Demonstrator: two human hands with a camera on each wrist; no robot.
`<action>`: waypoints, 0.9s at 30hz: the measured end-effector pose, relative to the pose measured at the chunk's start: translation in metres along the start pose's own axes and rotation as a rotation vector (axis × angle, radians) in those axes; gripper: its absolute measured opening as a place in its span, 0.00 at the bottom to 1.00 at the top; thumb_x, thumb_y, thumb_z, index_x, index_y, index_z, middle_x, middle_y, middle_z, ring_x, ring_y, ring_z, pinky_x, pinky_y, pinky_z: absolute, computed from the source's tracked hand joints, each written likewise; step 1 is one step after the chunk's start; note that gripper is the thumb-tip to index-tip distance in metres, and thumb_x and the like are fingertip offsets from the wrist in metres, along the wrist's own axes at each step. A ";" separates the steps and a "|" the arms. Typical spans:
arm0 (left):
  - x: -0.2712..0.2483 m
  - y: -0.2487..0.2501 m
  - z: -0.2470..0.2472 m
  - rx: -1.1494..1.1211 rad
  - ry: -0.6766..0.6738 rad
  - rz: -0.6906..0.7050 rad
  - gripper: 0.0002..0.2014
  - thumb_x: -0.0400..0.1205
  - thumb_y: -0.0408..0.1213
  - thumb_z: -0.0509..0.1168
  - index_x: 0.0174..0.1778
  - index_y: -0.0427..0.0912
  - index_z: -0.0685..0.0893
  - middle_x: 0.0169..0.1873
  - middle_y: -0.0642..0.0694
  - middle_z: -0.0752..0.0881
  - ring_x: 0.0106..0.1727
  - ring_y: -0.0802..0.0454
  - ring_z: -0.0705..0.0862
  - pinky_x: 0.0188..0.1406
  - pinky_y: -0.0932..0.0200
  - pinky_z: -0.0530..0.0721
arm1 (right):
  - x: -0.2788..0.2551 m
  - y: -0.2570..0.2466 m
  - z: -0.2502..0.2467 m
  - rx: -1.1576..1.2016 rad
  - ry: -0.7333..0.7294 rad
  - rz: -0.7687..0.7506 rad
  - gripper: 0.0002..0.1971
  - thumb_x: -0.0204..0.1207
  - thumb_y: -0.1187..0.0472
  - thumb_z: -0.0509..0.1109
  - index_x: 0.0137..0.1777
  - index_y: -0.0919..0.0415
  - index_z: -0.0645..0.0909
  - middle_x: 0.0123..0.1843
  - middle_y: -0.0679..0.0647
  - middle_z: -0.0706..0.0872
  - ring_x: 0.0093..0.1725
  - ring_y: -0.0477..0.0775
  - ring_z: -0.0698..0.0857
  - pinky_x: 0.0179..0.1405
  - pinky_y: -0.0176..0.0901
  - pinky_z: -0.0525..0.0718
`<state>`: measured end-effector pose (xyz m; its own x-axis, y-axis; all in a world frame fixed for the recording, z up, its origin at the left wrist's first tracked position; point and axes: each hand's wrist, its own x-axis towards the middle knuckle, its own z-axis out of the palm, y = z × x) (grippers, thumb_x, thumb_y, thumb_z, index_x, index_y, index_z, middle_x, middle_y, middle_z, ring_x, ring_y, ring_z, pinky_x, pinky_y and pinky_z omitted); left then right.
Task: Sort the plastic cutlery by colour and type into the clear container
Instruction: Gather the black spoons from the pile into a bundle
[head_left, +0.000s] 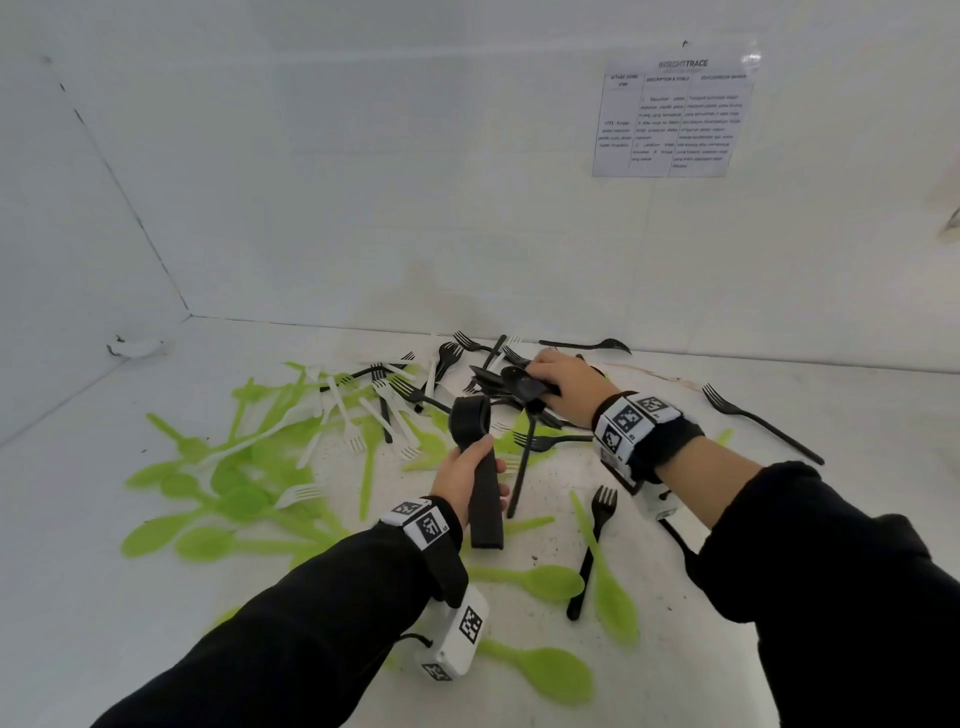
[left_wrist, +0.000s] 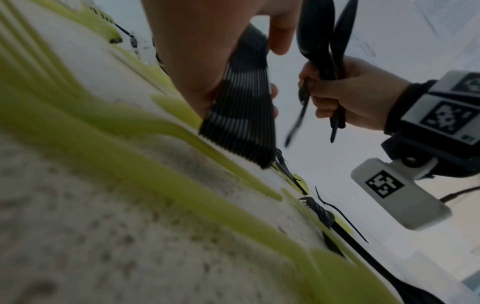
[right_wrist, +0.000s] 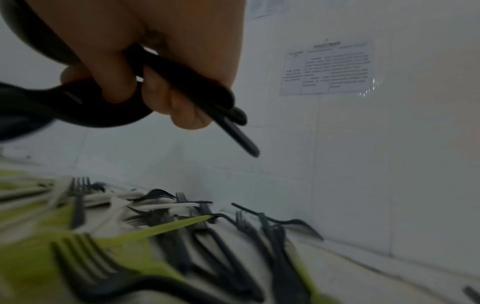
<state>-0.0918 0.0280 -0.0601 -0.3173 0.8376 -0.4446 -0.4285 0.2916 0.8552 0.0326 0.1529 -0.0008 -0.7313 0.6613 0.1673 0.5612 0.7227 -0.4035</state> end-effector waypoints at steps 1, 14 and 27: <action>-0.004 -0.002 0.003 0.012 -0.032 -0.009 0.09 0.83 0.42 0.63 0.47 0.38 0.75 0.32 0.43 0.79 0.22 0.47 0.78 0.23 0.57 0.81 | -0.001 -0.004 0.003 0.010 0.019 0.000 0.11 0.75 0.71 0.65 0.56 0.69 0.83 0.57 0.64 0.80 0.59 0.61 0.79 0.61 0.46 0.73; -0.032 -0.025 0.022 0.005 -0.089 0.064 0.07 0.81 0.28 0.64 0.45 0.37 0.71 0.32 0.41 0.75 0.16 0.50 0.75 0.18 0.61 0.78 | -0.031 -0.041 0.033 0.529 0.172 0.469 0.21 0.78 0.58 0.67 0.68 0.64 0.70 0.51 0.56 0.79 0.50 0.55 0.77 0.39 0.40 0.74; -0.049 -0.032 0.042 -0.014 -0.087 -0.046 0.10 0.82 0.43 0.65 0.48 0.40 0.76 0.32 0.42 0.72 0.29 0.45 0.76 0.25 0.54 0.82 | -0.065 -0.029 0.021 0.585 0.272 0.391 0.21 0.76 0.63 0.70 0.68 0.62 0.76 0.50 0.50 0.84 0.44 0.48 0.82 0.33 0.20 0.75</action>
<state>-0.0269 -0.0030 -0.0547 -0.2226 0.8605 -0.4583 -0.4533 0.3248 0.8301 0.0556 0.0850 -0.0192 -0.3573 0.9287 0.0996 0.4070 0.2508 -0.8783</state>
